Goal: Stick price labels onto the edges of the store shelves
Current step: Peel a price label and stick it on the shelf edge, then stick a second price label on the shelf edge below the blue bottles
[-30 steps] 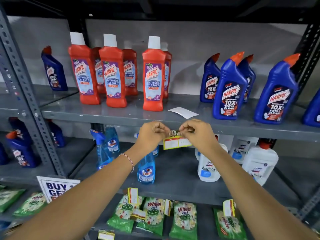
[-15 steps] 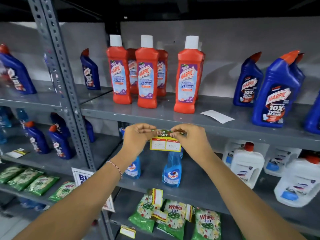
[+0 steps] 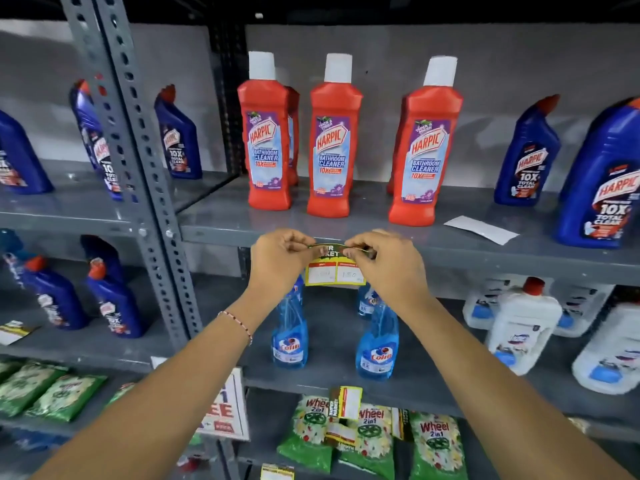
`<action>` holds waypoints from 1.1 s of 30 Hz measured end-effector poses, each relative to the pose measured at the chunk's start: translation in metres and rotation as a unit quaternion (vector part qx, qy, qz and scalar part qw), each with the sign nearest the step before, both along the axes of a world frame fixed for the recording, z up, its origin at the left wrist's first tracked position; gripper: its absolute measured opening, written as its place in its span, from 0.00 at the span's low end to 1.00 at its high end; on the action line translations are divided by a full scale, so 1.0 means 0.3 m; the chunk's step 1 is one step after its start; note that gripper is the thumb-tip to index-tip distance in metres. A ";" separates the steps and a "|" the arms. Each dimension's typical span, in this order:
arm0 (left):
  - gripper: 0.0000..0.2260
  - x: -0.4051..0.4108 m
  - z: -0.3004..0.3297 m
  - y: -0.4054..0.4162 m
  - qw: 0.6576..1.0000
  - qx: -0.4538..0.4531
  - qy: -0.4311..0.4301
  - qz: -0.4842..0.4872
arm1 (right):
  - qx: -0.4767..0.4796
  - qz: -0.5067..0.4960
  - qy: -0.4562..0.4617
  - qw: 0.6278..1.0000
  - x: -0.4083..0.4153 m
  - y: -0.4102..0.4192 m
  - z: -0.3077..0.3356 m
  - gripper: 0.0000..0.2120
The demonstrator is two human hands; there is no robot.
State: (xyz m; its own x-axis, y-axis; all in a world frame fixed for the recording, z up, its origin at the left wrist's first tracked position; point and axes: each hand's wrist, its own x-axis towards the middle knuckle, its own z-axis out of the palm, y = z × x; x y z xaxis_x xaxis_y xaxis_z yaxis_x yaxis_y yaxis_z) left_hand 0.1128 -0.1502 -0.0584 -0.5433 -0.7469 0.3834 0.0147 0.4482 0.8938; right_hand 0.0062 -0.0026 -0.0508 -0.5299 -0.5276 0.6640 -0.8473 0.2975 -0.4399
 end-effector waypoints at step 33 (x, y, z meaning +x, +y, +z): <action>0.17 -0.502 0.208 0.342 0.909 -0.314 -0.129 -0.242 | 0.257 -0.101 -0.156 0.948 -0.599 0.503 0.231 0.34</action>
